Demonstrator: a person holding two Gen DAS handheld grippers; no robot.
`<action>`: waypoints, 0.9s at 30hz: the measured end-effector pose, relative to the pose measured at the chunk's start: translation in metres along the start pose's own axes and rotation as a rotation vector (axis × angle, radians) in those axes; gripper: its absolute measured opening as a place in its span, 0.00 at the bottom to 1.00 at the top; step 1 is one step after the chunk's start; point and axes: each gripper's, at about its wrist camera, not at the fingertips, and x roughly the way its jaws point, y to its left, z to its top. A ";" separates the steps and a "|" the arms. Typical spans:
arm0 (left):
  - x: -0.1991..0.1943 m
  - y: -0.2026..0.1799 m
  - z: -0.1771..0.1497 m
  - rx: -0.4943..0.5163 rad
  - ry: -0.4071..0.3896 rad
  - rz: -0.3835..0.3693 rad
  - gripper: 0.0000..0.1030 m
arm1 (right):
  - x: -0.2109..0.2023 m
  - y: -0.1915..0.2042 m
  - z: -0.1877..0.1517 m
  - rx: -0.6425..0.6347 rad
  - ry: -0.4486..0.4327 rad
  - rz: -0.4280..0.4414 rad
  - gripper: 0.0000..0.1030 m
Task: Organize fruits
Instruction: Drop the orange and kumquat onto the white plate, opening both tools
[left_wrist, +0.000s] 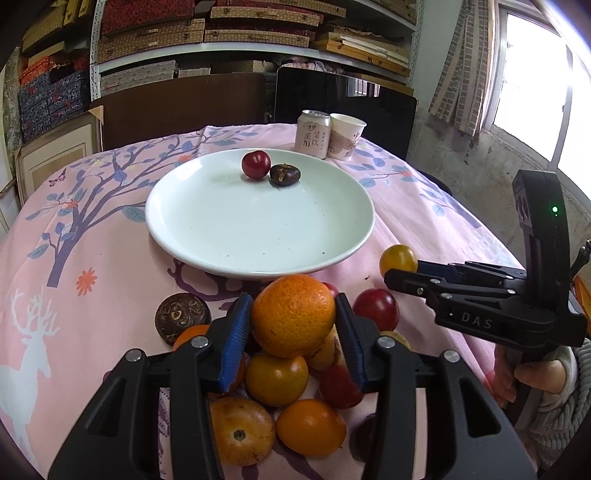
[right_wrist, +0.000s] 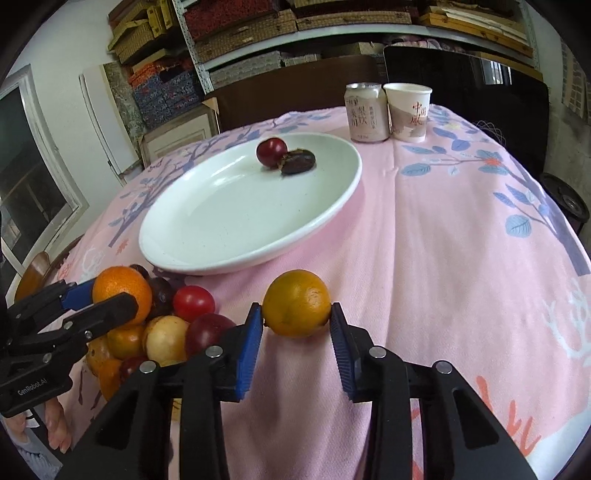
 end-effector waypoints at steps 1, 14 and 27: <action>-0.004 0.000 0.000 -0.002 -0.010 -0.004 0.44 | -0.002 -0.001 0.000 0.004 -0.006 0.002 0.36; -0.026 0.032 0.040 -0.078 -0.084 0.047 0.44 | -0.050 -0.013 0.034 0.078 -0.204 0.047 0.36; 0.042 0.061 0.056 -0.117 0.005 0.037 0.55 | 0.016 0.016 0.061 0.038 -0.134 0.063 0.56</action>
